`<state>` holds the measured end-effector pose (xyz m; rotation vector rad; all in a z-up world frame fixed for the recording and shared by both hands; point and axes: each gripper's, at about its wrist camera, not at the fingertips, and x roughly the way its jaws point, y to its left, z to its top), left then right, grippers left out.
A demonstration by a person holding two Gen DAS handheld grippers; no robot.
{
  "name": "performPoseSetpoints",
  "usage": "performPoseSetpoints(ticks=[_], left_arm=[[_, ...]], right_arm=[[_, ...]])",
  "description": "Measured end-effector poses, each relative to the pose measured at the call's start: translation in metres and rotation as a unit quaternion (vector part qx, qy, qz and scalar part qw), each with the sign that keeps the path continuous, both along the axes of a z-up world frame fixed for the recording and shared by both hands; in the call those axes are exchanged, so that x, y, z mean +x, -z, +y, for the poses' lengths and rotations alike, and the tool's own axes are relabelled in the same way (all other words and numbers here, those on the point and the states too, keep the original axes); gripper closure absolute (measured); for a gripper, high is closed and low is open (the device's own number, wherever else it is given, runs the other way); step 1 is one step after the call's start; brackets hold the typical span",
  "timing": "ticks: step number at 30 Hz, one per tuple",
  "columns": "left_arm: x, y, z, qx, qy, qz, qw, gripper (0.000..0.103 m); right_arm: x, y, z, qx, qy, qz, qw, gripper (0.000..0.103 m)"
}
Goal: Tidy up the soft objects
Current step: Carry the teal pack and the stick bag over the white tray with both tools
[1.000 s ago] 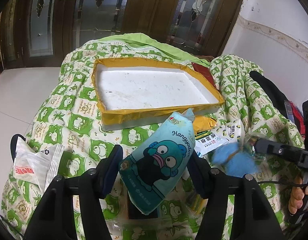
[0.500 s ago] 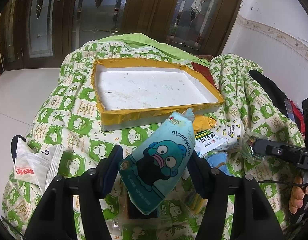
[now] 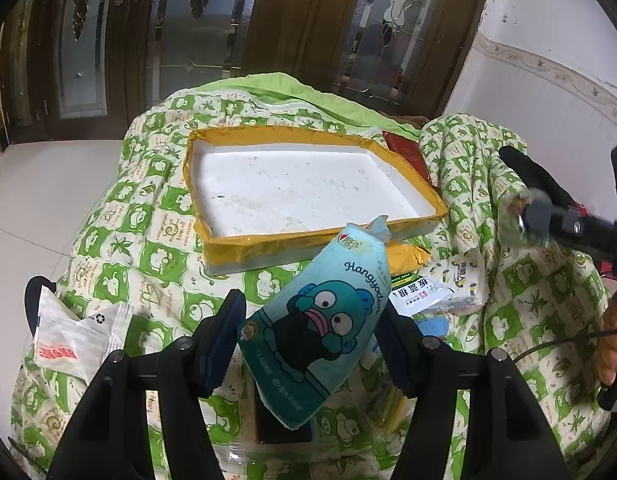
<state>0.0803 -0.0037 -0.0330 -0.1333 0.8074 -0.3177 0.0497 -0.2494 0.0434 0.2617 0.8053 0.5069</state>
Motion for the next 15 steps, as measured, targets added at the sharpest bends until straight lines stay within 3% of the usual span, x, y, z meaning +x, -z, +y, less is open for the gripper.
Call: performPoseSetpoints(ticks=[15], left_arm=[[0.01, -0.02, -0.007, 0.008, 0.0, -0.007, 0.9999, 0.04]], right_arm=[[0.025, -0.007, 0.002, -0.003, -0.007, -0.012, 1.0, 0.077]])
